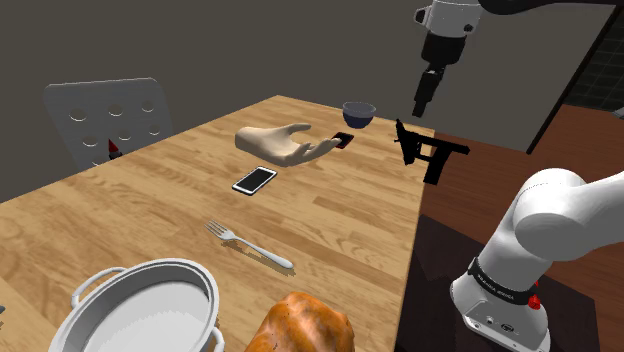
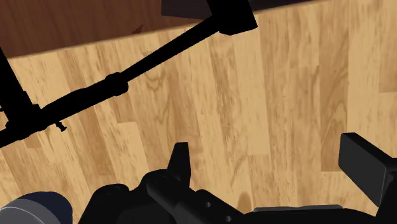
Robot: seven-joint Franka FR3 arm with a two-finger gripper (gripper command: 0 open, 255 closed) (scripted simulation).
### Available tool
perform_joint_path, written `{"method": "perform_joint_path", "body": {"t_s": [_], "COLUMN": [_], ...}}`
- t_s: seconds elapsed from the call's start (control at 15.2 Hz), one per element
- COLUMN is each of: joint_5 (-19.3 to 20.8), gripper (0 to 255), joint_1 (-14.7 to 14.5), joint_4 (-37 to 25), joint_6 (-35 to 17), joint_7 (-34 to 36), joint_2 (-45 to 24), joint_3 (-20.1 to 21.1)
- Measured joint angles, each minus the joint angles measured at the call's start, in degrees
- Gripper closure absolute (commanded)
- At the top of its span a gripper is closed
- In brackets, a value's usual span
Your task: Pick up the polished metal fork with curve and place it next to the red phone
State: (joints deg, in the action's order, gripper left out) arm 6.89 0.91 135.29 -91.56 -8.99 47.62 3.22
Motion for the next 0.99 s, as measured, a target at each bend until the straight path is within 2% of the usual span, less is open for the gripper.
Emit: {"method": "perform_joint_path", "body": {"t_s": [0.2,0.59,0.99], "joint_5": [-1.0,-5.3,-8.7], "gripper": [0,0,0], "joint_1": [-0.4,-2.0,-3.3], "joint_4": [0.8,2.7,2.2], "joint_6": [-1.2,-7.7,-15.0], "joint_7": [1.5,8.7,16.3], "joint_2": [-0.6,-5.7,-13.5], "joint_3": [1.1,6.5,12.4]}}
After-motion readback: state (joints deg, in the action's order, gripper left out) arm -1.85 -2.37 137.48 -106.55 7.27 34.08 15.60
